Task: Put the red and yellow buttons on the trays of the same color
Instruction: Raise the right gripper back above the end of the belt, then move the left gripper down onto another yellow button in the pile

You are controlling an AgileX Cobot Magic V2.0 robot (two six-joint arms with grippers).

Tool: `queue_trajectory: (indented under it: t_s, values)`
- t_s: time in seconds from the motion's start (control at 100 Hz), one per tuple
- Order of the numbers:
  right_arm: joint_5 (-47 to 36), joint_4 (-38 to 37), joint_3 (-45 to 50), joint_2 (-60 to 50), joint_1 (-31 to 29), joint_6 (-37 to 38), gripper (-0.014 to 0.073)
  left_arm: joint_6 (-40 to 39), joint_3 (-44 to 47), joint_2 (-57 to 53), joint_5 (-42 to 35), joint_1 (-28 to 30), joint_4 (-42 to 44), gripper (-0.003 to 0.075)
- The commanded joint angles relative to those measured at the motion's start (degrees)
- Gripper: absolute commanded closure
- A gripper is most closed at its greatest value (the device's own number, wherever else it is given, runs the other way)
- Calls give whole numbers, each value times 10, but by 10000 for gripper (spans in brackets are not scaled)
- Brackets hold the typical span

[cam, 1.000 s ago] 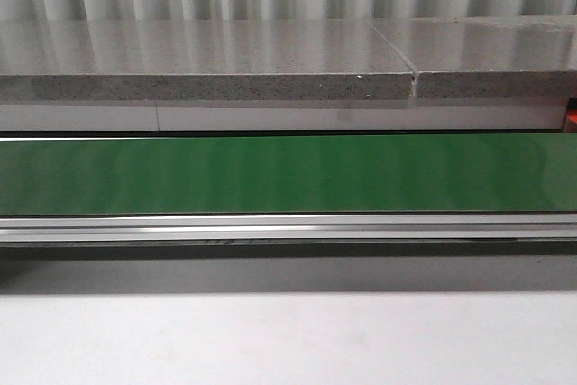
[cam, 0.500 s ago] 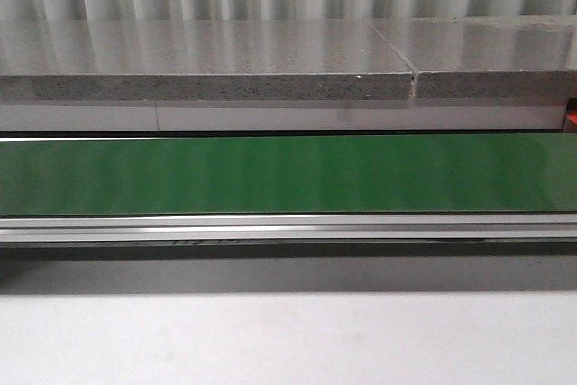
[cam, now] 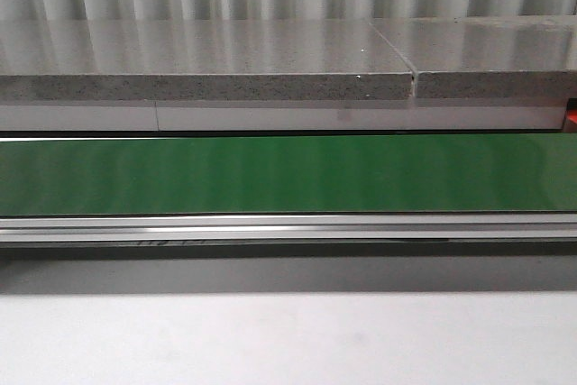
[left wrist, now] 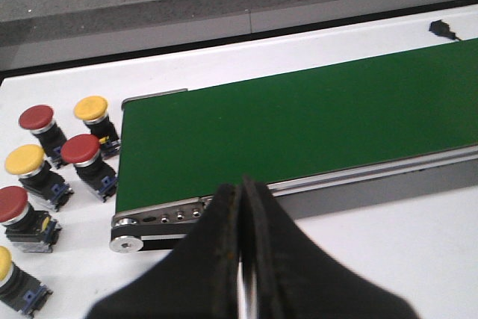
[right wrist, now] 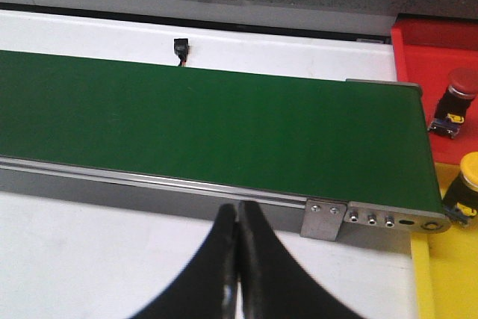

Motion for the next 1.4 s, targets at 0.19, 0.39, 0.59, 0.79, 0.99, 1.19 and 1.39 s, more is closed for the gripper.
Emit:
queue_trajectory:
  t_s: [0.19, 0.39, 0.59, 0.79, 0.99, 1.19, 1.39]
  values:
    - [-44, -1, -14, 5, 2, -6, 666, -108, -102, 168, -50, -3, 93, 741]
    - [-44, -1, -14, 5, 2, -6, 666, -123, -153, 261, -45, -3, 97, 738]
    - [-44, -1, -14, 5, 2, -6, 666, -124, -188, 331, -45, 16, 93, 618]
    - [-44, -1, -14, 5, 2, -6, 666, -124, -221, 391, -40, 110, 55, 415]
    - [-44, -1, -14, 5, 2, -6, 666, -122, -253, 457, 20, 216, 28, 286]
    - [-44, -1, -14, 5, 2, -6, 666, -83, -253, 513, 50, 321, -63, 225]
    - [-44, -1, -14, 5, 2, -6, 666, -42, -272, 599, 104, 399, -127, 225]
